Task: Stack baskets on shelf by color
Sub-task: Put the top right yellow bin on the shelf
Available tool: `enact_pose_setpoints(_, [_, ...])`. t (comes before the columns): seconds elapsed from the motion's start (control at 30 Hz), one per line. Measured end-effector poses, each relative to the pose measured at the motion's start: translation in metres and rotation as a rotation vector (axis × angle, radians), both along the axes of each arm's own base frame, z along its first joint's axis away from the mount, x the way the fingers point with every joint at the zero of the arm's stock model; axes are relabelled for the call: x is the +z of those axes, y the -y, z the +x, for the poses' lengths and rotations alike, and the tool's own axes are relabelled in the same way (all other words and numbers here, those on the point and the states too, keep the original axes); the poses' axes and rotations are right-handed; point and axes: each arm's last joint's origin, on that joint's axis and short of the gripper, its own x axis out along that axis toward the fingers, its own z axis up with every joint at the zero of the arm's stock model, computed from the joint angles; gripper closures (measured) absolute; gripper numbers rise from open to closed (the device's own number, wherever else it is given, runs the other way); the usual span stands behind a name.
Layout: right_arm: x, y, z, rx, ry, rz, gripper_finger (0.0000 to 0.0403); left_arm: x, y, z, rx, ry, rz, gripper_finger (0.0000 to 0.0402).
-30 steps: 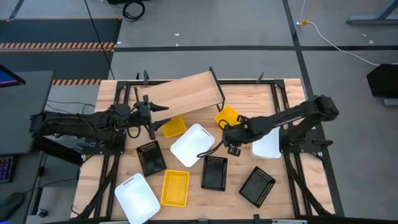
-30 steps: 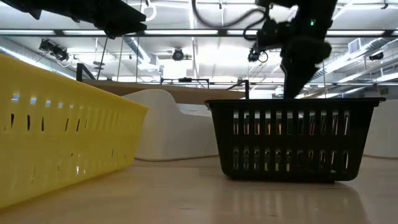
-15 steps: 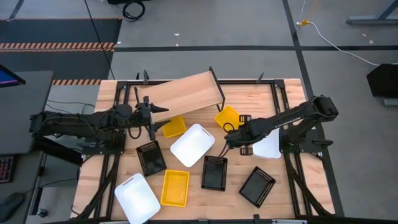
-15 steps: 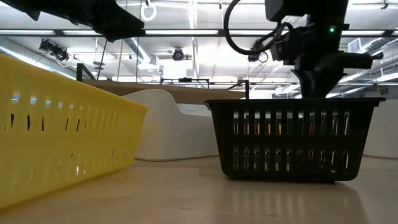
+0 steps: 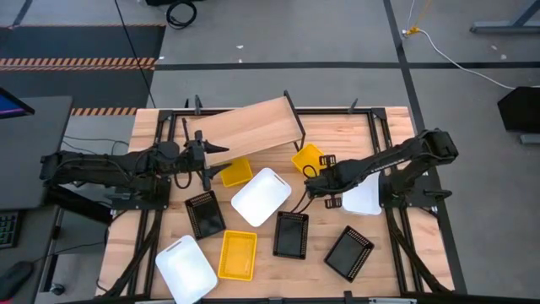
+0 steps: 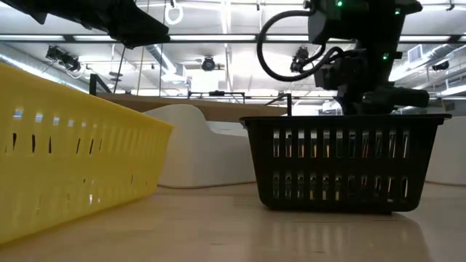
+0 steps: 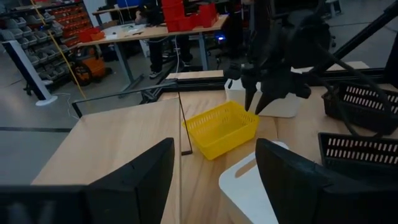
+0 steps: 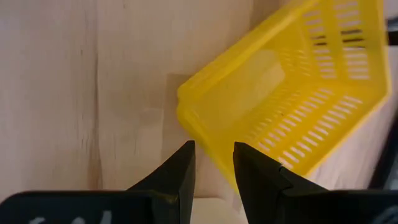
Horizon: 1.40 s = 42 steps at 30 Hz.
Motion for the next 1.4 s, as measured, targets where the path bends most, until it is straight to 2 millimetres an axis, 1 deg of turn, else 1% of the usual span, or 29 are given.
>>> enact_pose_setpoints(0.17, [-0.007,0.004,0.004,0.030,-0.035,0.044,0.0281,0.000,0.000,0.000,0.000,-0.003,0.000,0.0170])
enact_pose_setpoints(0.27, [-0.016,0.008,0.010,0.015,-0.040,0.062,0.0274,-0.001,0.000,0.000,0.001,-0.011,-0.004,0.0169])
enact_pose_setpoints(0.4, [-0.029,0.010,0.019,0.010,-0.032,0.071,0.0277,-0.002,0.000,0.000,0.001,-0.022,-0.005,0.0167])
enact_pose_setpoints(0.53, [-0.033,0.007,0.025,0.053,-0.032,0.084,0.0303,-0.002,0.000,0.000,0.000,-0.022,-0.005,0.0171])
enact_pose_setpoints(0.67, [-0.024,0.001,0.031,0.067,-0.007,0.092,0.0361,-0.002,0.000,0.000,0.000,-0.021,-0.004,0.0172])
enact_pose_setpoints(0.73, [-0.017,-0.002,0.035,0.076,0.009,0.104,0.0388,-0.002,0.000,0.000,0.001,-0.021,-0.004,0.0173])
enact_pose_setpoints(0.77, [-0.014,-0.004,0.038,0.081,0.021,0.109,0.0392,-0.002,0.000,0.000,0.001,-0.021,-0.004,0.0173])
enact_pose_setpoints(0.87, [-0.002,-0.011,0.045,0.088,0.064,0.119,0.0387,-0.002,0.000,0.000,0.001,-0.021,-0.004,0.0173])
enact_pose_setpoints(0.93, [0.010,-0.017,0.051,0.105,0.090,0.131,0.0391,-0.002,0.000,0.000,0.001,-0.021,-0.004,0.0173])
enact_pose_setpoints(1.1, [0.051,-0.035,0.063,0.144,0.149,0.160,0.0395,-0.002,0.000,0.000,0.001,-0.021,-0.005,0.0173])
enact_pose_setpoints(1.23, [0.088,-0.044,0.075,0.183,0.272,0.125,0.0397,-0.002,0.000,0.000,0.001,-0.020,-0.004,0.0173])
enact_pose_setpoints(1.3, [0.105,-0.045,0.081,0.224,0.334,0.071,0.0398,-0.002,0.000,0.000,0.001,-0.016,-0.004,0.0173])
enact_pose_setpoints(1.4, [0.126,-0.036,0.089,0.257,0.395,-0.013,0.0397,-0.001,0.000,0.000,-0.001,-0.008,-0.005,0.0173])
